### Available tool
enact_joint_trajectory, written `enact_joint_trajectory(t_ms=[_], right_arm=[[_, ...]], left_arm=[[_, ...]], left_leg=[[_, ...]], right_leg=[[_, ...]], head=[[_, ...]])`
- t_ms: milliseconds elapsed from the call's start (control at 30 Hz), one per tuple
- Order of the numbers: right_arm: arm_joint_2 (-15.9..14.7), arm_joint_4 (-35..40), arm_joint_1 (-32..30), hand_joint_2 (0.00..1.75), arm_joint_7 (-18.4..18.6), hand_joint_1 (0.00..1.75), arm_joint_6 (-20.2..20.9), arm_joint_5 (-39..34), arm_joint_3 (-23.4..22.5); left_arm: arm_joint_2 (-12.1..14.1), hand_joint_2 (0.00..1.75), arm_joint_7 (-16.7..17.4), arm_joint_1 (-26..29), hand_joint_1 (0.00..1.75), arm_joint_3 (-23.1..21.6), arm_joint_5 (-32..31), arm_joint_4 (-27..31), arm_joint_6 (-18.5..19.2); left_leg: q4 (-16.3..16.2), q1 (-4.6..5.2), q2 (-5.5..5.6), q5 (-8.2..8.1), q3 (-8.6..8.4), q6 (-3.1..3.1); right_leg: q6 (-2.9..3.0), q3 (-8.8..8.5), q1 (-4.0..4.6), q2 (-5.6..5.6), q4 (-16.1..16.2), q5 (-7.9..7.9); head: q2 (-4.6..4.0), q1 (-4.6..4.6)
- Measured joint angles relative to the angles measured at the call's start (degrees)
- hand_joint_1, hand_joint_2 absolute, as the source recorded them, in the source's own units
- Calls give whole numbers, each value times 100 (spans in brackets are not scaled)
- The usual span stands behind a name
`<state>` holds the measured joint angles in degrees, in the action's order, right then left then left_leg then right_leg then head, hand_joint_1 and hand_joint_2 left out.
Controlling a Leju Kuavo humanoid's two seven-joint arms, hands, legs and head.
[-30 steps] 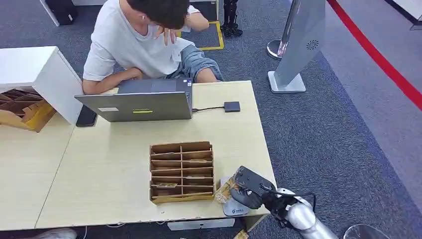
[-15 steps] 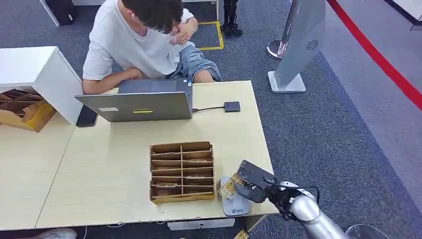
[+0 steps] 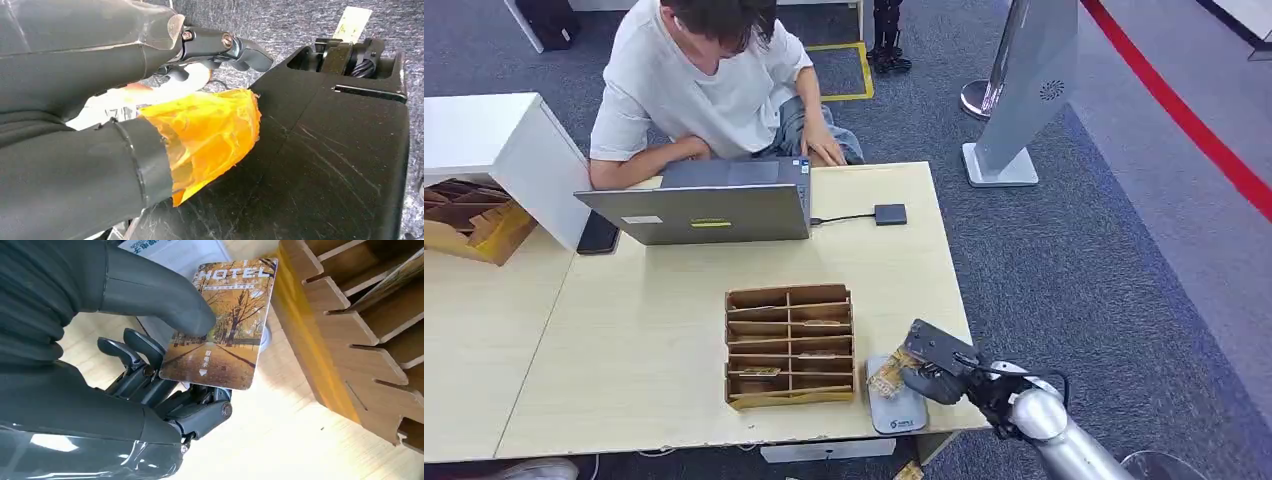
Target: Pass the card to the sensor for recognition and then transmit it.
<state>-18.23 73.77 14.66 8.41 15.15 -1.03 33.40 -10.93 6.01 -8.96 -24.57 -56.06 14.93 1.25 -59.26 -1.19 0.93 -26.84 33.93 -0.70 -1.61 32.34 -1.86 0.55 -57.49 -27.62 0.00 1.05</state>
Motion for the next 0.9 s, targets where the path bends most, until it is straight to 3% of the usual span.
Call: enact_joint_trajectory(t_ms=[567, 900], right_arm=[[-232, -289, 222, 175, 234, 175, 123, 352, 92], [-251, -389, 386, 175, 424, 175, -20, 826, 273]], left_arm=[[46, 0, -79, 1, 0, -63, 9, 0, -31], [39, 0, -13, -12, 0, -146, 26, 0, 30]], left_leg=[[0, 0, 0, 0, 0, 0], [0, 0, -1, 1, -3, 1]], right_leg=[[0, 0, 0, 0, 0, 0], [-3, -2, 0, 1, 0, 3]], head=[[0, 0], [0, -2]])
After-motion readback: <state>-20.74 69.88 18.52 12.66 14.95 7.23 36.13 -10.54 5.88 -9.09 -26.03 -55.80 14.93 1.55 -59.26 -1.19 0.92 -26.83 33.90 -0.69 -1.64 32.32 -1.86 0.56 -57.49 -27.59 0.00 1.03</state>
